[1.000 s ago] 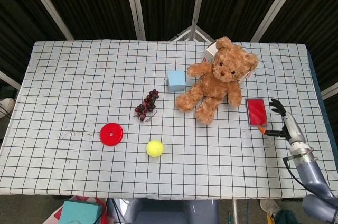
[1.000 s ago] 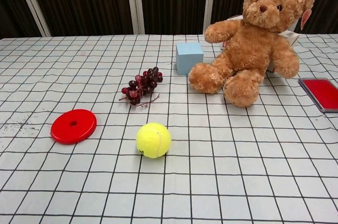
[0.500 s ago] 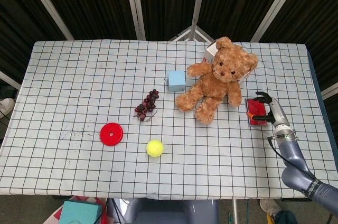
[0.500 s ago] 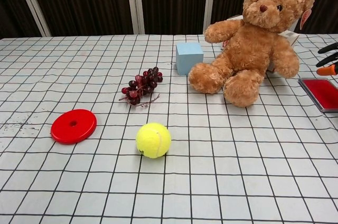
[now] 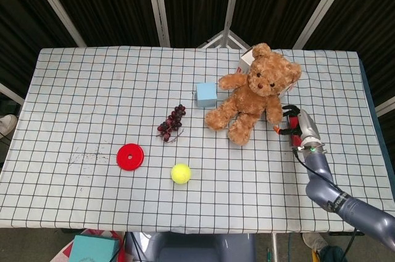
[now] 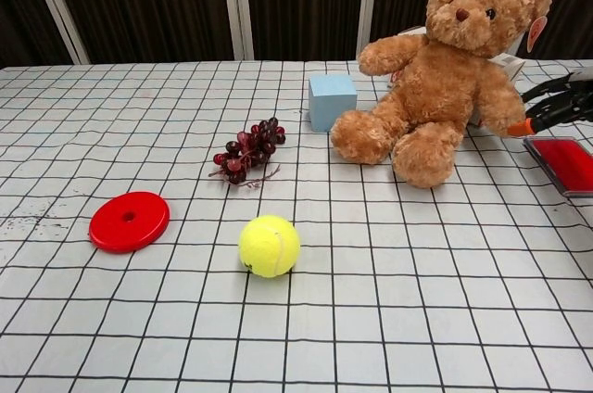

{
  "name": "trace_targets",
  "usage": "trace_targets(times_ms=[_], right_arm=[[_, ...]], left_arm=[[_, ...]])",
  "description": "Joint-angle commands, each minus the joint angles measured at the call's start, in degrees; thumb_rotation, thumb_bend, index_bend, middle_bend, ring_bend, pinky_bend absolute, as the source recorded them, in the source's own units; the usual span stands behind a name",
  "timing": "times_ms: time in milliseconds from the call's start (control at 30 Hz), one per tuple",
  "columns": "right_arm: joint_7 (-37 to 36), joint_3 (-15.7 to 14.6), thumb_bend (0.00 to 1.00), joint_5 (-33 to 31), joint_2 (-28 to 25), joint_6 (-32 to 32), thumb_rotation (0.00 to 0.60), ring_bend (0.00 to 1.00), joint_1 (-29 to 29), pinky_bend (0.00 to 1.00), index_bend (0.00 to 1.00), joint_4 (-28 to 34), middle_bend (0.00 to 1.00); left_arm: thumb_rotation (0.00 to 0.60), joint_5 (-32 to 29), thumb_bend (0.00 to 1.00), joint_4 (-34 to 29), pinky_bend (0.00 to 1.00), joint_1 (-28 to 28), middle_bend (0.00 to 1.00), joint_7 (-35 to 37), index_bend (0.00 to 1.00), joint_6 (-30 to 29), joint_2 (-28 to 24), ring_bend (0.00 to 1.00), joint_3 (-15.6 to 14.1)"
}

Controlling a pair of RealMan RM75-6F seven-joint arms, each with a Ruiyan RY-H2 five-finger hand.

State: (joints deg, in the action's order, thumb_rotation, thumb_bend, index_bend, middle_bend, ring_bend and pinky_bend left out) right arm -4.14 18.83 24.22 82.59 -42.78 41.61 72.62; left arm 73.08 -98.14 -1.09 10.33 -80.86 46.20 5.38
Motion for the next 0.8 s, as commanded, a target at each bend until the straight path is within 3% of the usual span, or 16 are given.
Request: trace_targets(times_ms=[33,467,633,800], right_arm=[[4.3,0.5,0.24,-5.0,1.7,-2.1,0.6,0.25,2.8,0.0,0.29,-0.7,0.36],[9.7,2.5,0.24,-11.7,3.7,-5.4,0.6,0.29,4.8,0.0,0.31,-1.9,0.41],[10.3,3.3,0.24,-12.1,4.3,-5.9,0.6,0.35,4.6,0.0,0.43,-2.6,0.48],[10.9,3.9,0.24,-12.3,4.5,-5.8,0.6,0.38,4.5,0.0,0.45,-2.9,0.52]], left_arm=[[0.6,-0.2,0.18,0.2,0.14,-0.1,0.0,0.3,0.14,0.3,0.0,0.01,0.1],[0.6,0.1,0.18,0.6,0.14,-0.2,0.0,1.3,0.15,0.6,-0.2,0.01,0.1],[0.6,0.1,0.18,0.5,0.14,-0.2,0.0,1.1,0.15,0.6,-0.1,0.01,0.1],[0.6,0.1,0.18,0.5,0.14,-0.2,0.0,0.9,0.16,0.6,-0.1,0.01,0.0]])
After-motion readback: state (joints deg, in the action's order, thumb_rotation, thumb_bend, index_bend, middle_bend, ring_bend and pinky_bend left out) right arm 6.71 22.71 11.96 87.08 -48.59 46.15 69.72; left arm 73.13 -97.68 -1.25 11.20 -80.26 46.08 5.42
